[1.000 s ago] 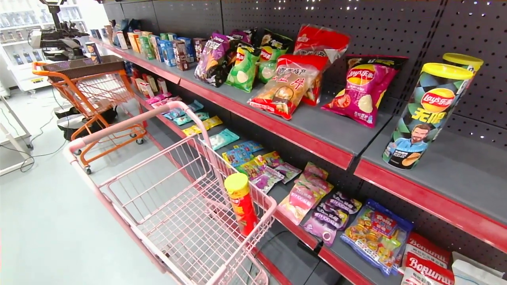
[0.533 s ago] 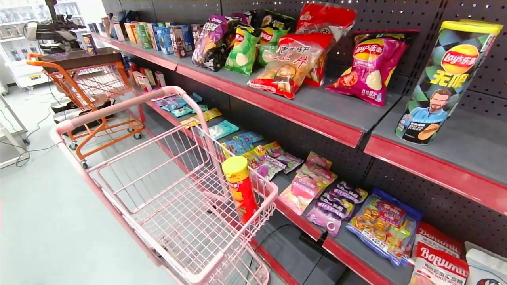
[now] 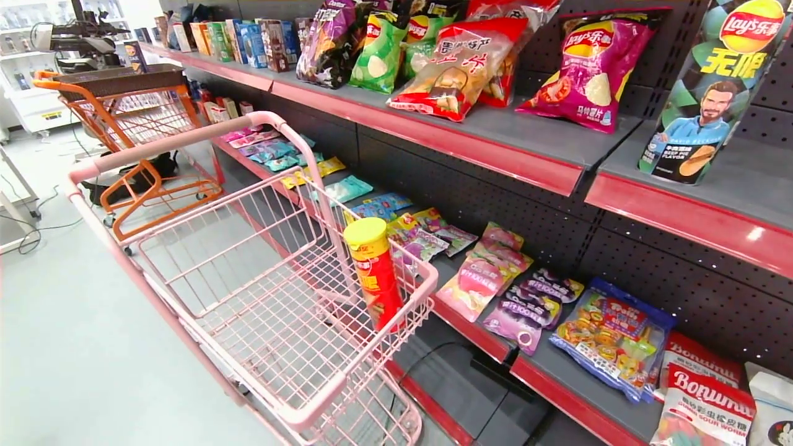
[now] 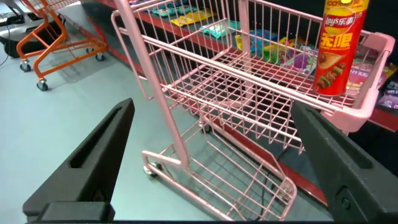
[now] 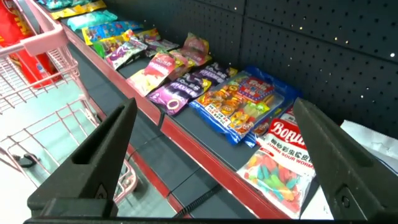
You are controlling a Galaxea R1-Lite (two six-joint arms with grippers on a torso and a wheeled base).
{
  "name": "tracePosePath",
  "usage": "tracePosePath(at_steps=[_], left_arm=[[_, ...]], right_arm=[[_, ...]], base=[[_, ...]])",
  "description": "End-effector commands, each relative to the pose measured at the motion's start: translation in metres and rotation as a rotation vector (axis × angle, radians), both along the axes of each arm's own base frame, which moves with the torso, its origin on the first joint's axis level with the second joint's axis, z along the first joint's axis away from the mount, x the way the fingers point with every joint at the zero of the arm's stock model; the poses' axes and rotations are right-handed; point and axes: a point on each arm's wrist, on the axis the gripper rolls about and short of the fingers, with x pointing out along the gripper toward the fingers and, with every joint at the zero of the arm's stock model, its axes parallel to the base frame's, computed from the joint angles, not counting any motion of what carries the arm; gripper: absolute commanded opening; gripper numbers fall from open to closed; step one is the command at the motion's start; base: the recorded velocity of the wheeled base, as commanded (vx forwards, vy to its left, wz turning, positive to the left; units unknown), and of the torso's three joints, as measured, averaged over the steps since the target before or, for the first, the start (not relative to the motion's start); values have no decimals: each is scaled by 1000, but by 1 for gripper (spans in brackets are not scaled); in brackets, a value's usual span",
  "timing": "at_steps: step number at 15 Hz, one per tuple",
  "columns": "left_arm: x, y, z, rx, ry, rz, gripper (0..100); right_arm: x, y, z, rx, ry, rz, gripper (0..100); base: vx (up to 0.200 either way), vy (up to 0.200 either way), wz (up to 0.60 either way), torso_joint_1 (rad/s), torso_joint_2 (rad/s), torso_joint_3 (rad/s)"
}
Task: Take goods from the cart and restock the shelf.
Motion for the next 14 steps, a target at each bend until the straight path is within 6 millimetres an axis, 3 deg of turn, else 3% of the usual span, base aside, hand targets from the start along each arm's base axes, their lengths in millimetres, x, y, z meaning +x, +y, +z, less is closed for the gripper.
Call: tracePosePath(at_steps=[1,9,10,11,13,14], left_arm=[[0,0,0,1,0,0,100],[0,0,2,32,-15,-7,100],[-4,0,60,12,-80,-53,100],[8,0,100,-89,-43,-70,100],[31,-1,136,-118,-2,-90,100],[47,-2,135,-121,64,-81,100]], right_arm=[[0,0,0,0,-1,0,100],[0,0,0,0,-1,0,100],[0,0,0,0,-2,-1,100],[0,0,0,0,-1,-1,100],[0,0,0,0,-1,-1,100],[0,0,0,0,-1,-1,100]], base=[[0,0,0,-17,51,41],[0,0,0,0,0,0],[0,0,0,0,0,0],[0,0,0,0,0,0],[0,0,0,0,0,0],[0,0,0,0,0,0]])
